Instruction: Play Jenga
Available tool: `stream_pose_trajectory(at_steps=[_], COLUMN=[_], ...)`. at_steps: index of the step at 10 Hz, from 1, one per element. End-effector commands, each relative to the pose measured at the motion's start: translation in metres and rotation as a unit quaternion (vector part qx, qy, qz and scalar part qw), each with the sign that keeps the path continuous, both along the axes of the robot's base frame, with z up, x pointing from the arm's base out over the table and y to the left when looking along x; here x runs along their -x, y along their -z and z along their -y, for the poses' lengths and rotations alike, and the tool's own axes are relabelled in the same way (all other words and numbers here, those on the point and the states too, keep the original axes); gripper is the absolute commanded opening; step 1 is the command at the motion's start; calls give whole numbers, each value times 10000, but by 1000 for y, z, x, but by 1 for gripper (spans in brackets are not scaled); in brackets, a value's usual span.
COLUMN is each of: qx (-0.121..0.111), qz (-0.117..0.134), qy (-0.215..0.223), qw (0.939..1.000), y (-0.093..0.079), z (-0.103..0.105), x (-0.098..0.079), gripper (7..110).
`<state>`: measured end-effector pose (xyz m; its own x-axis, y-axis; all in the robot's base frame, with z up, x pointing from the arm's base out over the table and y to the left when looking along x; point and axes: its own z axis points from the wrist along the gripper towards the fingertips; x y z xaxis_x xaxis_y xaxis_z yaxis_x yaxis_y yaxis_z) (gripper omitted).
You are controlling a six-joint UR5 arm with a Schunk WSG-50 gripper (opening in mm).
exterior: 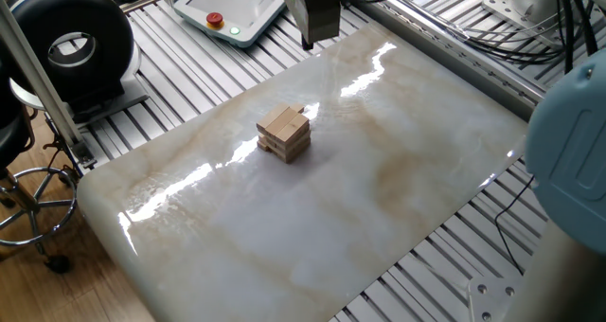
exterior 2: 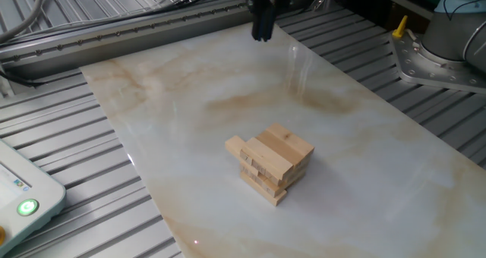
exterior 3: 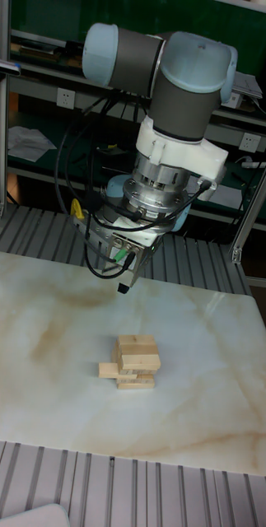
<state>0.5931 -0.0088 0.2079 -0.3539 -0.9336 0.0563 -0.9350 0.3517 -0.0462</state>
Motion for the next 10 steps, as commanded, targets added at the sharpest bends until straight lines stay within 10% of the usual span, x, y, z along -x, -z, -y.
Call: stream_pose_trajectory(at_steps=[1, 3, 10], qx=[97, -287, -496], qz=[248, 194, 68], qy=[-215, -211, -204], qw=[9994, 9992, 9985], y=[-4, -3, -2], z=[6, -13, -24], x=[-14, -11, -4], gripper=[7, 7, 7])
